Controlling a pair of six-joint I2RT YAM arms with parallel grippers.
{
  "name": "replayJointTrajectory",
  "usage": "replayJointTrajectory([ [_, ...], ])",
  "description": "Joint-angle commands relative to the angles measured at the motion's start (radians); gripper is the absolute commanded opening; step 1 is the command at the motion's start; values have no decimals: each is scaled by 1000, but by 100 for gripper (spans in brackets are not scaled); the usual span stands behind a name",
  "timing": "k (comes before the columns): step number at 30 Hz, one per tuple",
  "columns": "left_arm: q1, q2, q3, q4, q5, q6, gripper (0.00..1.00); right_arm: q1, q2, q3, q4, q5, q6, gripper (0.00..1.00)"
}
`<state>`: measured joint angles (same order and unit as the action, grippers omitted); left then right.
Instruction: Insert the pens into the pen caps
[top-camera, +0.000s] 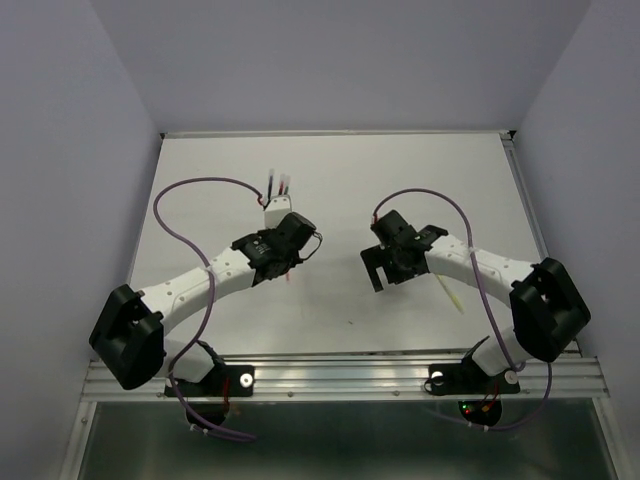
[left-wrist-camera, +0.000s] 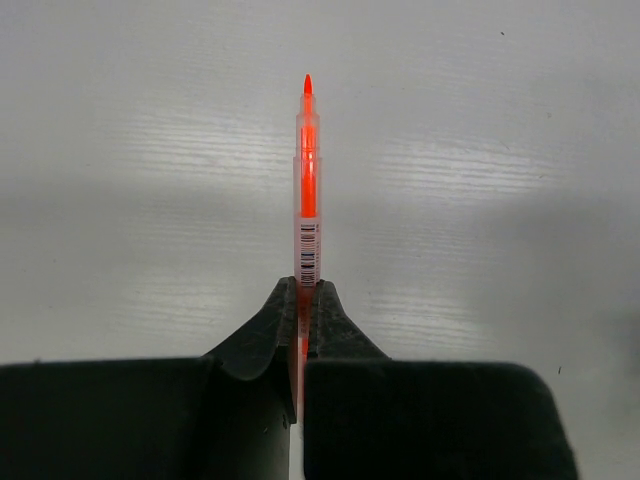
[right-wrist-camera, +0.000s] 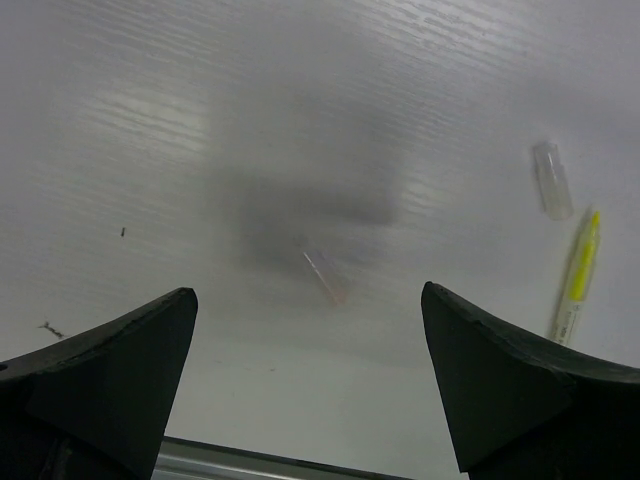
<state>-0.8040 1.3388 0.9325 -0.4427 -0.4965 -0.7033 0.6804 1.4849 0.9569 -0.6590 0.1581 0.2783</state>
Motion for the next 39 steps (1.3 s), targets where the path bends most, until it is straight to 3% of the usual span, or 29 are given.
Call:
replayJointTrajectory([
  [1, 26, -39, -8, 42, -10, 68, 0, -5, 9, 20, -24, 35, -85, 99],
  [5, 43, -40, -8, 64, 15, 96, 0, -5, 35, 2, 4, -55, -129, 90],
  [9, 61, -30, -1, 68, 22, 120, 0, -5, 58, -3, 15, -112, -152, 73],
  [17, 69, -36, -9, 70, 23, 126, 0, -5, 147, 23, 1, -112, -154, 67],
  [33, 71, -39, -6, 78, 15, 139, 0, -5, 195, 69, -16, -106, -152, 13],
  [35, 72, -44, -4, 88, 26, 151, 0, -5, 196, 81, -10, -103, -156, 11],
  [37, 72, -61, -12, 105, 50, 163, 0, -5, 196, 118, -2, -101, -157, 1],
  [39, 71, -81, -34, 162, 88, 182, 0, -5, 184, 157, 19, -98, -142, 1],
])
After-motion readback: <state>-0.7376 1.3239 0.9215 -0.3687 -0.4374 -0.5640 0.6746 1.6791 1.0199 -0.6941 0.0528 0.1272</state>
